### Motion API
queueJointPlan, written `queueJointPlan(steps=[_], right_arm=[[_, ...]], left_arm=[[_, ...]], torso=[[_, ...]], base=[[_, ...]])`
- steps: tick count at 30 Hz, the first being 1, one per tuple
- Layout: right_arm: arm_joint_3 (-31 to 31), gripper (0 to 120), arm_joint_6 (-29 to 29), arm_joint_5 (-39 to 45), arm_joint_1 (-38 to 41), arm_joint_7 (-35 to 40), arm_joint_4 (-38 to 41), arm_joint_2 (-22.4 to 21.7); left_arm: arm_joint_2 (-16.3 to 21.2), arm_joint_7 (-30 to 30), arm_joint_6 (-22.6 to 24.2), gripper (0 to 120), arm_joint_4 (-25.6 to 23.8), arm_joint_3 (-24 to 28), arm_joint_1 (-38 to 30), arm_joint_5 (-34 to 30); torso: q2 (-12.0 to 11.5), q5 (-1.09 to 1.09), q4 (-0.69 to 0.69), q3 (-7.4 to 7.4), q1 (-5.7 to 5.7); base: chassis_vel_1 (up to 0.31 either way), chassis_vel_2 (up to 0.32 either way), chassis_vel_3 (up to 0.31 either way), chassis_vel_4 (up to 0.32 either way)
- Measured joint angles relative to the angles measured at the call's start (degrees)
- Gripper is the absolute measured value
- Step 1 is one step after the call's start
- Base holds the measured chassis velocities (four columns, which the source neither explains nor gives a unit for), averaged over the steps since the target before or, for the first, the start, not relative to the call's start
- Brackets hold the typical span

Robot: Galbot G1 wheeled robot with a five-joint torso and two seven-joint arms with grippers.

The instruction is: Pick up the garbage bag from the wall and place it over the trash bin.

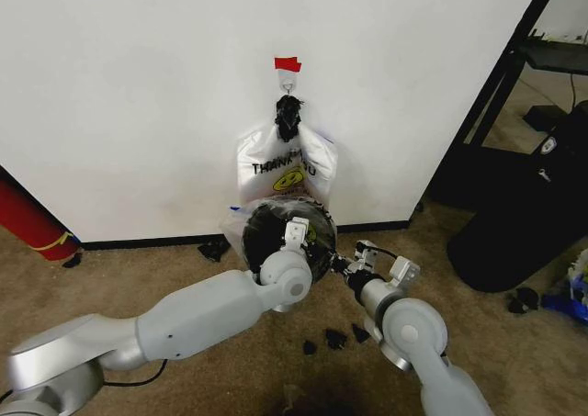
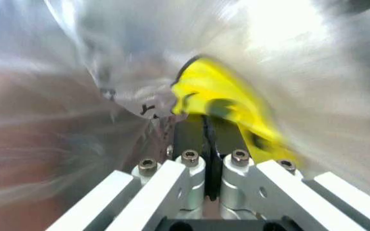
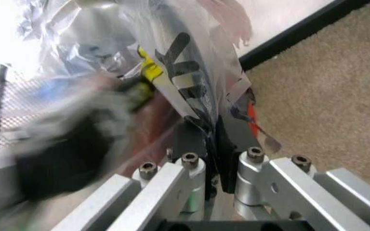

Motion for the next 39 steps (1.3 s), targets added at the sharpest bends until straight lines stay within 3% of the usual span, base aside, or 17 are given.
queueJointPlan(steps=[4, 7, 9, 13, 15, 17, 18, 21, 22, 25, 28, 29, 32, 39], right_arm=[[-0.22, 1, -1.66, 2.12, 1.24, 2.22, 0.00, -0.12], [-0.16, 1, -4.51, 8.53, 3.29, 7.28, -0.13, -0.12], [-0.08, 1, -5.02, 9.78, 3.53, 8.21, -0.23, -0.10], [0.16, 1, -7.78, 14.96, 4.30, 11.95, -1.96, -0.04], [0.51, 1, -8.33, 15.68, 4.28, 12.36, -2.38, 0.05], [1.56, 1, -8.82, 16.02, 3.61, 12.63, -2.33, 0.07], [2.07, 1, -9.01, 16.09, 3.36, 12.97, -2.31, 0.08], [1.90, 1, -10.06, 16.72, 4.41, 14.30, -3.23, -0.16], [1.90, 1, -10.06, 16.72, 4.41, 14.30, -3.23, -0.16], [1.26, 4, -10.92, 17.14, 4.98, 13.77, -3.80, -0.91], [0.94, 12, -11.17, 16.84, 5.02, 11.48, -4.70, -1.37], [0.94, 12, -11.17, 16.84, 5.02, 11.48, -4.70, -1.37], [0.55, 27, -11.18, 15.90, 5.06, 9.70, -6.30, -1.05], [0.58, 50, -11.18, 15.21, 5.04, 7.71, -6.69, -0.48]], left_arm=[[2.45, 1.38, -0.60, 0, -4.92, -2.37, 0.49, -0.69], [8.34, 7.94, -2.98, 0, -9.99, -8.33, 5.39, 4.58], [9.07, 8.74, -3.39, 0, -10.41, -9.10, 6.22, 5.52], [16.93, 18.33, -10.26, 0, -15.22, -16.96, 17.36, 19.43], [18.72, 22.01, -13.34, 0, -16.53, -19.05, 20.88, 23.99], [19.01, 24.79, -15.73, 0, -17.07, -21.13, 23.09, 27.04], [18.82, 26.10, -16.78, 0, -17.42, -23.17, 24.69, 28.42], [17.42, 29.69, -20.36, 15, -20.66, -37.19, 38.05, 35.79], [17.42, 29.69, -20.36, 15, -20.66, -37.19, 38.05, 35.79], [16.60, 30.55, -21.23, 27, -23.43, -47.21, 49.55, 37.25], [15.91, 30.70, -22.13, 37, -25.19, -54.14, 56.15, 37.45], [15.91, 30.70, -22.13, 37, -25.19, -54.14, 56.15, 37.45], [14.56, 31.02, -22.24, 52, -26.46, -58.25, 60.47, 37.46], [13.43, 30.68, -21.97, 76, -26.63, -59.31, 60.99, 37.27]], torso=[[0.00, 0.00, 0.00, -0.01, 0.00], [0.00, -0.01, 0.03, -0.01, -0.01], [0.00, -0.01, 0.04, -0.01, -0.01], [0.00, -0.01, 0.04, -0.01, 0.00], [0.00, -0.03, 0.07, 0.00, 0.00], [0.01, 0.02, 0.08, -0.01, -0.01], [0.00, 0.00, -0.03, -0.01, -0.01], [0.01, 0.02, -0.01, -0.01, 0.00], [0.01, 0.02, -0.01, -0.01, 0.00], [0.01, -0.02, 0.09, -0.01, -0.01], [0.01, 0.04, 0.06, -0.01, -0.01], [0.01, 0.04, 0.06, -0.01, -0.01], [0.01, 0.03, 0.01, -0.01, -0.01], [0.01, 0.00, 0.02, -0.01, -0.01]], base=[[0.000, 0.000, 0.000, 0.000], [0.000, 0.000, 0.000, 0.000], [0.000, 0.000, 0.000, 0.000], [0.000, 0.000, 0.000, 0.000], [0.000, 0.000, 0.000, 0.000], [0.000, 0.000, 0.000, 0.000], [0.000, 0.000, 0.000, 0.000], [-0.035, -0.011, -0.013, -0.004], [0.000, 0.000, 0.000, 0.000], [0.000, 0.000, 0.000, 0.000], [0.000, 0.000, 0.000, 0.000], [0.000, 0.000, 0.000, 0.000], [0.000, 0.000, 0.000, 0.000], [0.000, 0.000, 0.000, 0.000]])
